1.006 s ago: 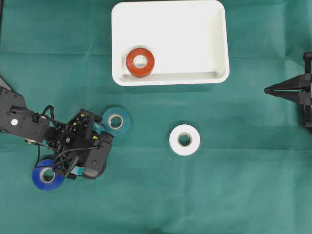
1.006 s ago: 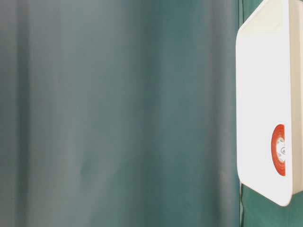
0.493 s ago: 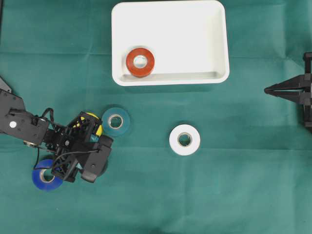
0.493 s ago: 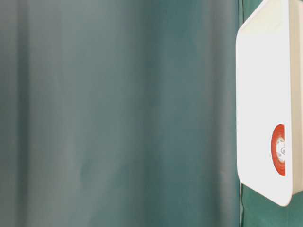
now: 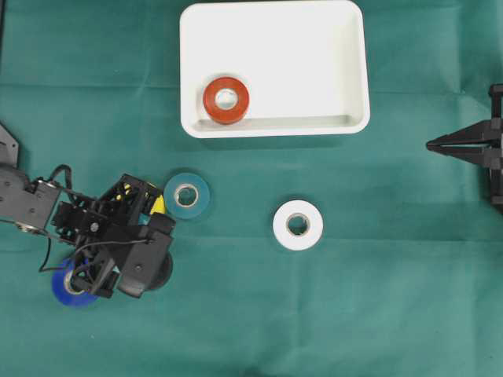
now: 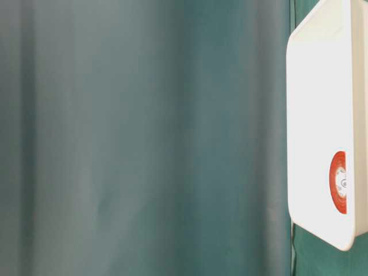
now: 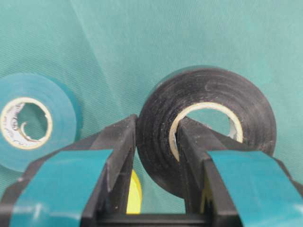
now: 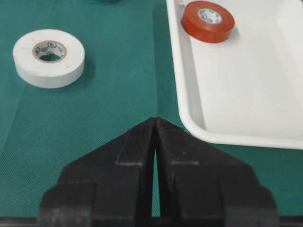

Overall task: Put the tape into the white case with the left arm.
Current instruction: 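Lift the black tape and place it in the tray beside the red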

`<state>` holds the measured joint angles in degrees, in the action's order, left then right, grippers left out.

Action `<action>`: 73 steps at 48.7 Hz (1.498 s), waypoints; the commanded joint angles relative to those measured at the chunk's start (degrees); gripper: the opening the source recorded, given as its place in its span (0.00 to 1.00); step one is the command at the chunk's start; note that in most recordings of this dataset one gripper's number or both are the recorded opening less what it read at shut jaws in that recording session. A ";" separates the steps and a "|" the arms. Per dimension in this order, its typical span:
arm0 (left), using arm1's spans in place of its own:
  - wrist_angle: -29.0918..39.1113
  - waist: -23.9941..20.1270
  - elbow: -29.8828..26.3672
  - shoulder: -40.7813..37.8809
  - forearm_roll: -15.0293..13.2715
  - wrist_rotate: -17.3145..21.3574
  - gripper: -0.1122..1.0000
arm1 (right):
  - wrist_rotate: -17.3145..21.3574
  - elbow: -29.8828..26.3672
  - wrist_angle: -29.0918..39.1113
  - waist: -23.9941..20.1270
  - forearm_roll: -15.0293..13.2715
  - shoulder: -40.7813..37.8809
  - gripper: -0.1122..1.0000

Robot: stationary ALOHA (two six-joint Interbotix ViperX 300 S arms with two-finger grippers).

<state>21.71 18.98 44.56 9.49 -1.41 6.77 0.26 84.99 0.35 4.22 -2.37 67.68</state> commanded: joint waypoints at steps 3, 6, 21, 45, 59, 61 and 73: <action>-0.18 -2.46 -1.05 2.02 0.00 0.09 0.31 | 0.09 -0.62 -0.62 0.09 -0.09 -0.44 0.02; -0.18 -4.83 -1.05 1.76 0.09 0.26 0.31 | 0.09 -0.62 -0.62 0.09 0.00 -0.44 0.02; -0.79 -18.72 -2.20 1.58 0.09 0.88 0.31 | 0.09 -0.70 -0.62 0.09 -0.09 -0.35 0.02; -7.12 -39.46 -5.89 -2.46 0.09 9.58 0.31 | 0.09 -0.53 -0.62 0.09 0.00 -0.44 0.02; -8.00 -44.12 -12.04 -9.49 0.18 13.36 0.31 | 0.09 -0.53 -0.62 0.09 0.00 -0.35 0.02; -8.00 -44.65 -12.74 -10.46 0.09 13.89 0.31 | 0.09 -0.53 -0.62 0.09 -0.09 -0.44 0.02; -8.00 -46.67 -15.91 -14.59 0.09 15.12 0.31 | 0.09 -0.53 -0.62 0.09 -0.09 -0.35 0.02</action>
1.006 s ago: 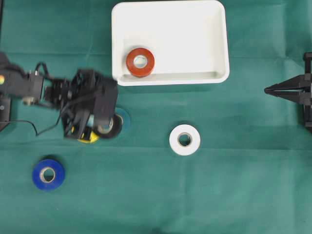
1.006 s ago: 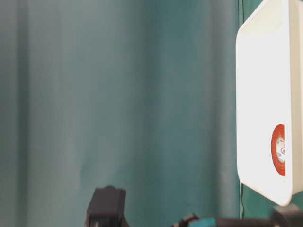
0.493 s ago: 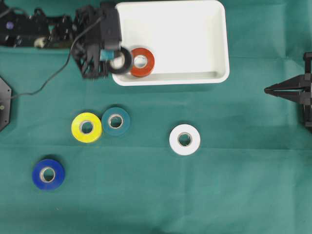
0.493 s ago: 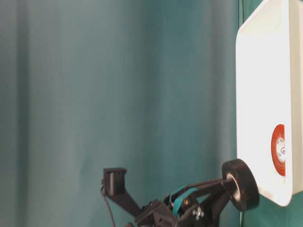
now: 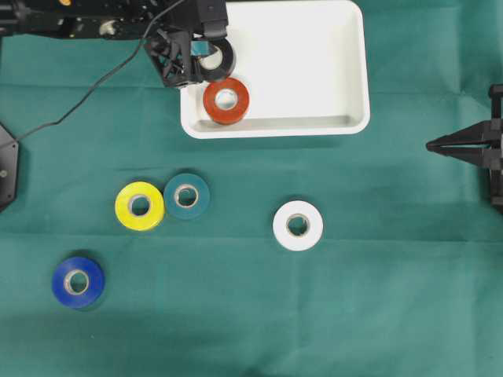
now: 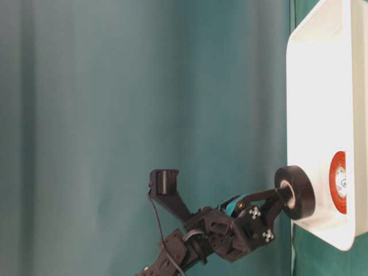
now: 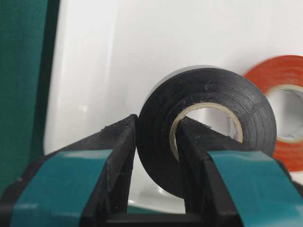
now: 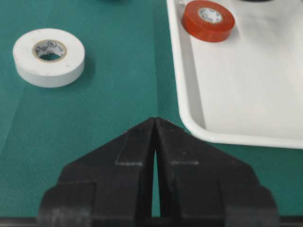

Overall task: Put the tape into the white case with the left arm.
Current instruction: 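Lift the black tape and place it in the tray beside the red, then open the left gripper and retract it back to the left side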

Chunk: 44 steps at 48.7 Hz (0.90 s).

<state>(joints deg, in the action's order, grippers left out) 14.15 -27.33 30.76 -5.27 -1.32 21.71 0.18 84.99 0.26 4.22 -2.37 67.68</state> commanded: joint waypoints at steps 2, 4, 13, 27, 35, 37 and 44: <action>-0.44 -0.53 -2.37 -0.18 0.00 0.18 0.31 | 0.18 -0.53 -0.53 0.09 0.00 -0.35 0.02; -0.44 -0.53 -2.55 -0.26 0.00 0.26 0.31 | 0.18 -0.53 -0.53 0.09 -0.09 -0.44 0.02; -0.44 -0.53 -2.55 -0.18 0.00 1.05 0.31 | 0.18 -0.53 -0.53 0.09 0.00 -0.35 0.02; -0.62 -0.62 -2.02 0.00 0.00 1.49 0.60 | 0.18 -0.53 -0.53 0.09 -0.09 -0.44 0.02; -0.70 -0.62 -0.97 1.14 0.00 1.58 0.96 | 0.18 -0.53 -0.53 0.09 -0.09 -0.44 0.02; -0.62 -0.62 -0.62 1.58 0.00 1.49 0.98 | 0.18 -0.53 -0.53 0.09 0.00 -0.35 0.02; -0.53 -0.26 1.14 3.69 0.00 0.97 0.97 | 0.18 -0.53 -0.53 0.09 0.00 -0.35 0.02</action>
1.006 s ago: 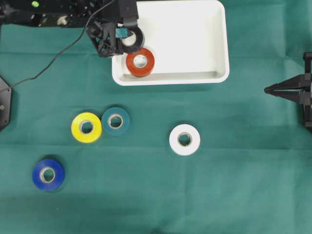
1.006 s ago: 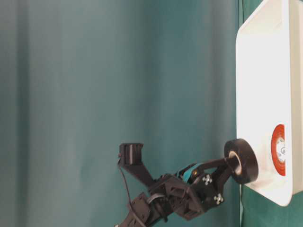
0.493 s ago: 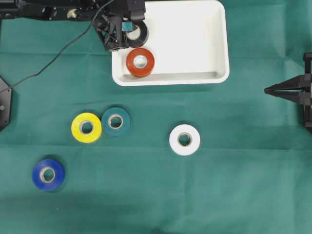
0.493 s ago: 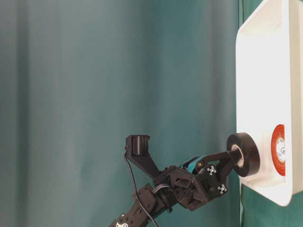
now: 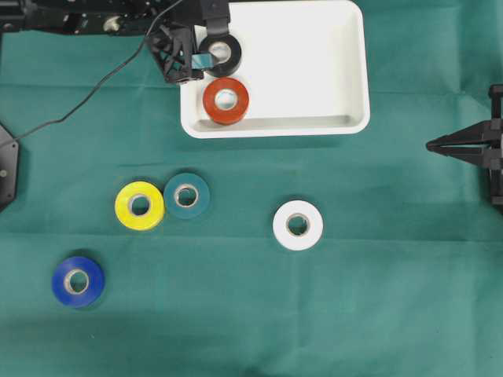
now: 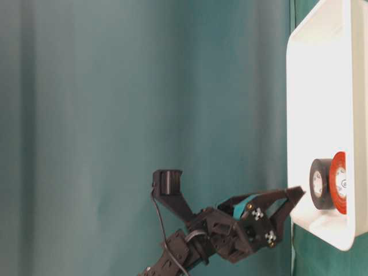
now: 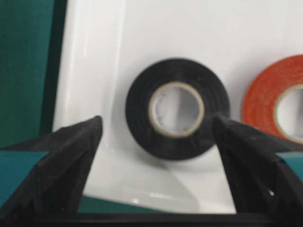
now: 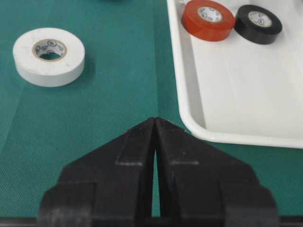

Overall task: Put the tape into the white case with the left arm.
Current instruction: 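Open the left gripper and retract it back to the left side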

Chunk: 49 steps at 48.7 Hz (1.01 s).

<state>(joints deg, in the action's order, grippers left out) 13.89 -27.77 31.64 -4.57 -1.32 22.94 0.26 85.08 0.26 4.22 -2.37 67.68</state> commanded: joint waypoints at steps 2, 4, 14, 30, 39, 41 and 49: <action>-0.18 0.62 0.97 3.87 0.00 -0.35 0.97 | 0.09 -0.62 -0.53 0.09 -0.09 -0.44 0.02; -0.09 1.14 1.76 5.01 0.00 -0.44 0.97 | 0.09 -0.62 -0.53 0.09 -0.09 -0.35 0.02; -0.35 5.36 7.21 12.04 -0.18 -0.70 0.97 | 0.09 -0.70 -0.53 0.09 0.00 -0.44 0.02; -0.35 12.57 16.00 23.03 -0.18 -6.33 0.96 | 0.09 -0.79 -0.53 0.09 -0.09 -0.35 0.02; -0.35 16.96 20.21 28.13 -0.18 -9.58 0.96 | 0.09 -0.70 -0.53 0.09 -0.09 -0.35 0.02; -0.35 17.84 21.01 29.36 -0.18 -10.46 0.96 | 0.09 -0.79 -0.53 0.09 -0.09 -0.35 0.02; -0.35 20.74 24.43 34.01 -0.18 -13.97 0.96 | 0.09 -0.79 -0.53 0.09 0.00 -0.35 0.02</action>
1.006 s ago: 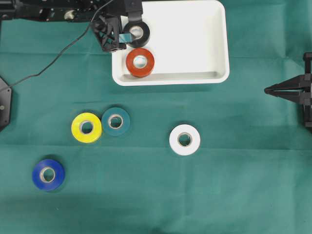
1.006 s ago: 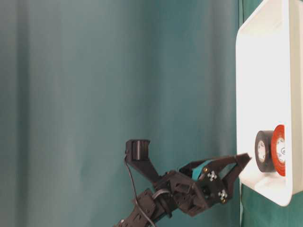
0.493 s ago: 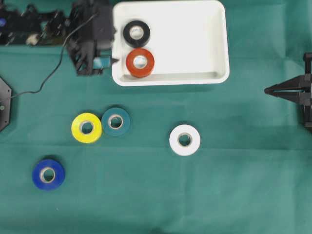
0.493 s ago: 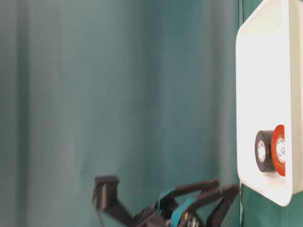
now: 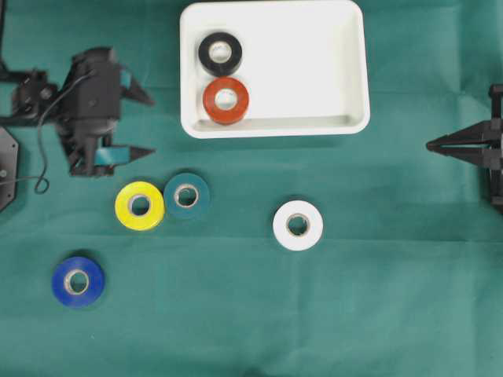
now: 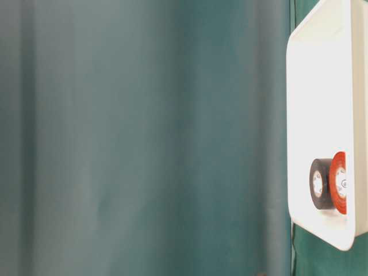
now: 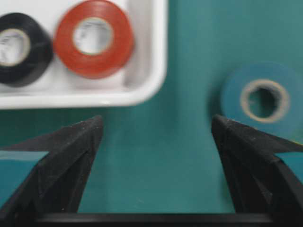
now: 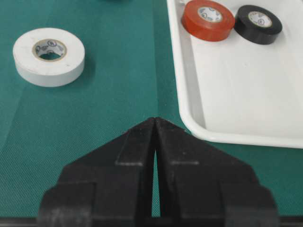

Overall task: Put the tape into the white case with the left arm.
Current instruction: 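Open the left gripper and retract it back to the left side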

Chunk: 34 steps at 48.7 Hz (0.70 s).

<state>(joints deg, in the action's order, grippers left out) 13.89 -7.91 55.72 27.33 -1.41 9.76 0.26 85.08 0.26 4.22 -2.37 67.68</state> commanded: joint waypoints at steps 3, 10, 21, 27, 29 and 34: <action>-0.26 1.49 1.41 3.69 -0.18 -1.58 0.96 | 0.09 -0.79 -0.53 0.09 0.00 -0.44 0.02; -0.09 2.37 4.31 7.29 -0.09 -1.85 0.96 | 0.09 -0.62 -0.53 0.09 0.00 -0.35 0.02; 0.00 3.16 7.38 11.69 -0.09 -1.93 0.96 | 0.09 -0.62 -0.53 0.09 -0.09 -0.35 0.02; 0.00 3.43 8.09 12.66 -0.09 -2.02 0.96 | 0.09 -0.62 -0.53 0.09 0.00 -0.35 0.02; 0.09 3.43 8.17 12.66 -0.18 -2.02 0.96 | 0.09 -0.62 -0.53 0.09 0.00 -0.35 0.02; 0.09 3.43 8.26 12.39 -0.09 -1.93 0.96 | 0.09 -0.62 -0.53 0.09 0.00 -0.35 0.02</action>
<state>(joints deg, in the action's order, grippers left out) 14.15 -4.75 64.60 39.81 -1.41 7.82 0.26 85.08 0.35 4.22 -2.37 67.68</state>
